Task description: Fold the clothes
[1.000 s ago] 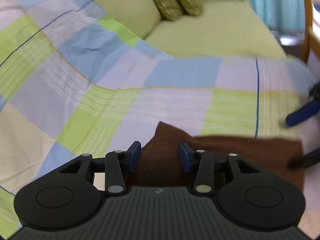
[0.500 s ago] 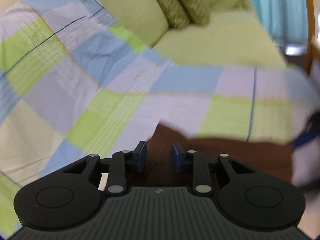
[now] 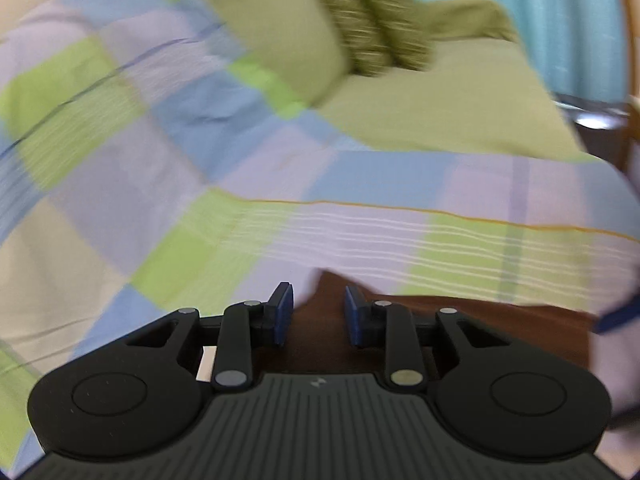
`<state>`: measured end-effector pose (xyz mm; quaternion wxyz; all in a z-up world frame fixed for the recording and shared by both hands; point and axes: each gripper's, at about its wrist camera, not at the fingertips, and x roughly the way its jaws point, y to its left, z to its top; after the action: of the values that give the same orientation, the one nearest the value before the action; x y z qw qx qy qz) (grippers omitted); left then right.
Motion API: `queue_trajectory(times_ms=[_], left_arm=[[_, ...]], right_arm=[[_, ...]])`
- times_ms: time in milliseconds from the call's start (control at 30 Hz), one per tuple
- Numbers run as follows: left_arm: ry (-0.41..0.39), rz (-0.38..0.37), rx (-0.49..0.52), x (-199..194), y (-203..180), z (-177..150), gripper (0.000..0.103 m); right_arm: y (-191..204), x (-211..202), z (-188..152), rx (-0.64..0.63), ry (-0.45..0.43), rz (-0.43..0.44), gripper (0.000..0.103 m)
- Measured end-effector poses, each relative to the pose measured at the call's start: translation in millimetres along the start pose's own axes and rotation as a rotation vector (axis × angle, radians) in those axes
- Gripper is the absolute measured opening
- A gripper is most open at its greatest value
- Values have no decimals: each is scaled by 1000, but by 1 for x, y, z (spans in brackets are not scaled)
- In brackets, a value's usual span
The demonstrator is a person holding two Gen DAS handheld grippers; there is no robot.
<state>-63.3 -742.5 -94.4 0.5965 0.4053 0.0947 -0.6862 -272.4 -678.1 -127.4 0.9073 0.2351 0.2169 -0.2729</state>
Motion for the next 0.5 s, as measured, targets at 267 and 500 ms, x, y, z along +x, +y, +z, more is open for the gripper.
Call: queue_trajectory(times_ms=[267,500], left_arm=[[40,148,-145,37,29,-1,28],[-17,179,-219,-37,39,-31,32]], right_arm=[[5,-4,-4,-26,19,4,70],[8,-5,-6,-50,33,2,76]])
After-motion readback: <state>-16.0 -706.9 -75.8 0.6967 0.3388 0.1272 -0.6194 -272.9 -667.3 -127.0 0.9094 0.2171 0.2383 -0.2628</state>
